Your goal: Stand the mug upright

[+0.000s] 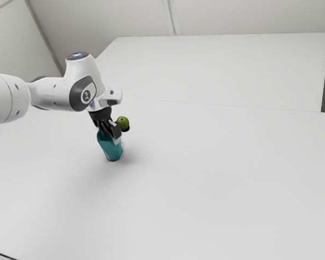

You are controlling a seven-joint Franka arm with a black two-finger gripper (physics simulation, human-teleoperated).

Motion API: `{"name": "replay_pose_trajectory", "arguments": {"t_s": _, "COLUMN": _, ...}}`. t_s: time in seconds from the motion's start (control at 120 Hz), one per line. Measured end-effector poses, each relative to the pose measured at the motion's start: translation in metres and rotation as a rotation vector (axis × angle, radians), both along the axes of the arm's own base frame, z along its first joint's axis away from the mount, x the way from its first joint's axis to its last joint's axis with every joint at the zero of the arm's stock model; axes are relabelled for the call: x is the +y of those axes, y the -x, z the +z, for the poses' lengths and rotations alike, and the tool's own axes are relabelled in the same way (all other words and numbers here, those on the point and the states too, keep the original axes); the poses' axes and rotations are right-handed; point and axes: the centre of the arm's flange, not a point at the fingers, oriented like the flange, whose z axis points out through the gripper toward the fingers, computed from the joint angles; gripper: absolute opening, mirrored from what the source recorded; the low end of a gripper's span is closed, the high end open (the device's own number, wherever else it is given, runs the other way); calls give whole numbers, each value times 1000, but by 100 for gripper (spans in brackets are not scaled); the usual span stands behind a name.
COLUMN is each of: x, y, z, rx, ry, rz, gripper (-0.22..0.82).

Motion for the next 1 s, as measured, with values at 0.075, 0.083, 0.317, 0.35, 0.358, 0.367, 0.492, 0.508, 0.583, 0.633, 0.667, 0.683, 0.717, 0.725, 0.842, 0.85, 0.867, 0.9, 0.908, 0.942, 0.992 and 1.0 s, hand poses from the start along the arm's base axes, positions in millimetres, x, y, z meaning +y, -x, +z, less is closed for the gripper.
{"name": "replay_pose_trajectory", "arguments": {"t_s": 0.075, "x": -1, "y": 0, "z": 17, "rx": -23, "ry": 0, "rz": 9, "gripper": 40}}
{"name": "replay_pose_trajectory", "arguments": {"t_s": 0.083, "x": -1, "y": 0, "z": 19, "rx": -26, "ry": 0, "rz": 10, "gripper": 41}}
{"name": "replay_pose_trajectory", "arguments": {"t_s": 0.317, "x": 0, "y": -21, "z": 122, "rx": -117, "ry": 47, "rz": 61, "gripper": 54}}
{"name": "replay_pose_trajectory", "arguments": {"t_s": 0.35, "x": 0, "y": -23, "z": 139, "rx": -125, "ry": 59, "rz": 68, "gripper": 55}}
{"name": "replay_pose_trajectory", "arguments": {"t_s": 0.358, "x": -1, "y": -24, "z": 143, "rx": -127, "ry": 62, "rz": 69, "gripper": 55}}
{"name": "replay_pose_trajectory", "arguments": {"t_s": 0.367, "x": -1, "y": -24, "z": 147, "rx": -127, "ry": 65, "rz": 71, "gripper": 55}}
{"name": "replay_pose_trajectory", "arguments": {"t_s": 0.492, "x": -3, "y": -21, "z": 201, "rx": -124, "ry": 98, "rz": 92, "gripper": 58}}
{"name": "replay_pose_trajectory", "arguments": {"t_s": 0.508, "x": -4, "y": -19, "z": 207, "rx": -122, "ry": 100, "rz": 93, "gripper": 58}}
{"name": "replay_pose_trajectory", "arguments": {"t_s": 0.583, "x": -7, "y": -8, "z": 229, "rx": -111, "ry": 107, "rz": 100, "gripper": 59}}
{"name": "replay_pose_trajectory", "arguments": {"t_s": 0.633, "x": -8, "y": -3, "z": 234, "rx": -95, "ry": 110, "rz": 105, "gripper": 59}}
{"name": "replay_pose_trajectory", "arguments": {"t_s": 0.667, "x": -8, "y": -1, "z": 235, "rx": -83, "ry": 111, "rz": 108, "gripper": 59}}
{"name": "replay_pose_trajectory", "arguments": {"t_s": 0.683, "x": -8, "y": 0, "z": 234, "rx": -77, "ry": 112, "rz": 110, "gripper": 59}}
{"name": "replay_pose_trajectory", "arguments": {"t_s": 0.717, "x": -9, "y": 1, "z": 234, "rx": -66, "ry": 113, "rz": 113, "gripper": 60}}
{"name": "replay_pose_trajectory", "arguments": {"t_s": 0.725, "x": -9, "y": 1, "z": 234, "rx": -63, "ry": 113, "rz": 114, "gripper": 60}}
{"name": "replay_pose_trajectory", "arguments": {"t_s": 0.842, "x": -8, "y": 5, "z": 232, "rx": -35, "ry": 116, "rz": 125, "gripper": 60}}
{"name": "replay_pose_trajectory", "arguments": {"t_s": 0.85, "x": -8, "y": 5, "z": 231, "rx": -33, "ry": 116, "rz": 125, "gripper": 60}}
{"name": "replay_pose_trajectory", "arguments": {"t_s": 0.867, "x": -8, "y": 5, "z": 231, "rx": -31, "ry": 116, "rz": 126, "gripper": 60}}
{"name": "replay_pose_trajectory", "arguments": {"t_s": 0.9, "x": -8, "y": 5, "z": 231, "rx": -26, "ry": 116, "rz": 129, "gripper": 60}}
{"name": "replay_pose_trajectory", "arguments": {"t_s": 0.908, "x": -8, "y": 6, "z": 231, "rx": -25, "ry": 116, "rz": 129, "gripper": 60}}
{"name": "replay_pose_trajectory", "arguments": {"t_s": 0.942, "x": -8, "y": 6, "z": 230, "rx": -21, "ry": 117, "rz": 131, "gripper": 60}}
{"name": "replay_pose_trajectory", "arguments": {"t_s": 0.992, "x": -9, "y": 6, "z": 230, "rx": -16, "ry": 117, "rz": 134, "gripper": 60}}
{"name": "replay_pose_trajectory", "arguments": {"t_s": 1.0, "x": -9, "y": 7, "z": 230, "rx": -15, "ry": 117, "rz": 135, "gripper": 60}}
